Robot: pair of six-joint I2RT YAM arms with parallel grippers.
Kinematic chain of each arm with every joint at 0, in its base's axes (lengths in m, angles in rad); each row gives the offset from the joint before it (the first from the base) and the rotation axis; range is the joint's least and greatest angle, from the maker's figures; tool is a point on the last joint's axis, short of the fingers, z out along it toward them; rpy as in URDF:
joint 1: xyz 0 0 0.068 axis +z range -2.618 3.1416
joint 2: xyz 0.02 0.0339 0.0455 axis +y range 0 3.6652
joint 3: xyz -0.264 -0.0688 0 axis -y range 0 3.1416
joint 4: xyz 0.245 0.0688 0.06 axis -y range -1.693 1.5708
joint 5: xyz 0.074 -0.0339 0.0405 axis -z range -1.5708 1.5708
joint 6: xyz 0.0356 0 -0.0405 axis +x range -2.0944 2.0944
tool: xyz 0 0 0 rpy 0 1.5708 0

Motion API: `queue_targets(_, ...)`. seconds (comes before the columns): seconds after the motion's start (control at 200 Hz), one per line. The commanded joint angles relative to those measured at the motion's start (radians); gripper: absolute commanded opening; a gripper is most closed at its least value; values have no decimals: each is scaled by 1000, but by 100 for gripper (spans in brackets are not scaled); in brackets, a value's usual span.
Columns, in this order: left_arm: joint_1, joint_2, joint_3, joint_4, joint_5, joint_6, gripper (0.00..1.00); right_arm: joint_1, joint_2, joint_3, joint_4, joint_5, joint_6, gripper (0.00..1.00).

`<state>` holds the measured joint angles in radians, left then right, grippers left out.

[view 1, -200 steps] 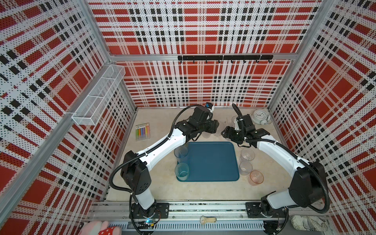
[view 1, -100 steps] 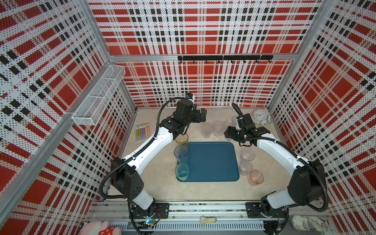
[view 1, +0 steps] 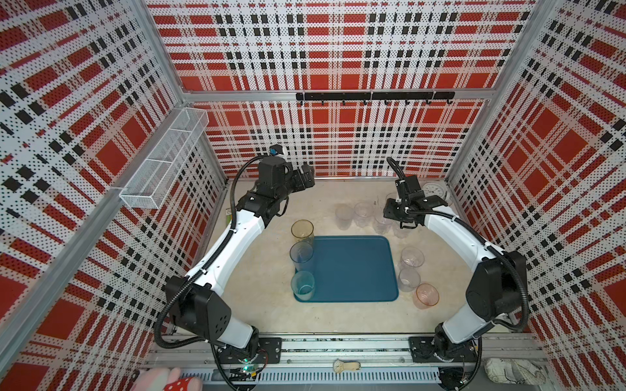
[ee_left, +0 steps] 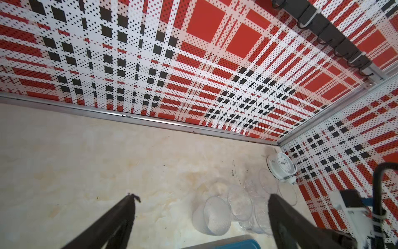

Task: Place the glasses into the tray
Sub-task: Pick up the glass from the top-center of the table.

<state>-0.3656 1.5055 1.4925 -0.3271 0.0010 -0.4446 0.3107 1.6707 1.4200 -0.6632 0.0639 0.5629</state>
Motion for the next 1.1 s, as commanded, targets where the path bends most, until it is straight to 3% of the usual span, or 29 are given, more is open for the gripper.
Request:
queue_targets(0.0,-51,-24,-20,-13,-51,21,98,2,57,40,-23,-15,-33,40)
queue_targets(0.225,-150,-9,-49,21,-102,15,98,43,212,172,-38,3,-40,35)
queue_targets(0.491,-265,50,-50,48,-99,-8,98,52,380,369,-47,61,-108,36)
queue_targets(0.706,-283,62,-49,55,-85,-13,98,52,494,506,-85,84,-167,39)
queue_targets(1.092,-286,54,-74,62,-79,-24,98,53,567,529,-97,76,-198,37)
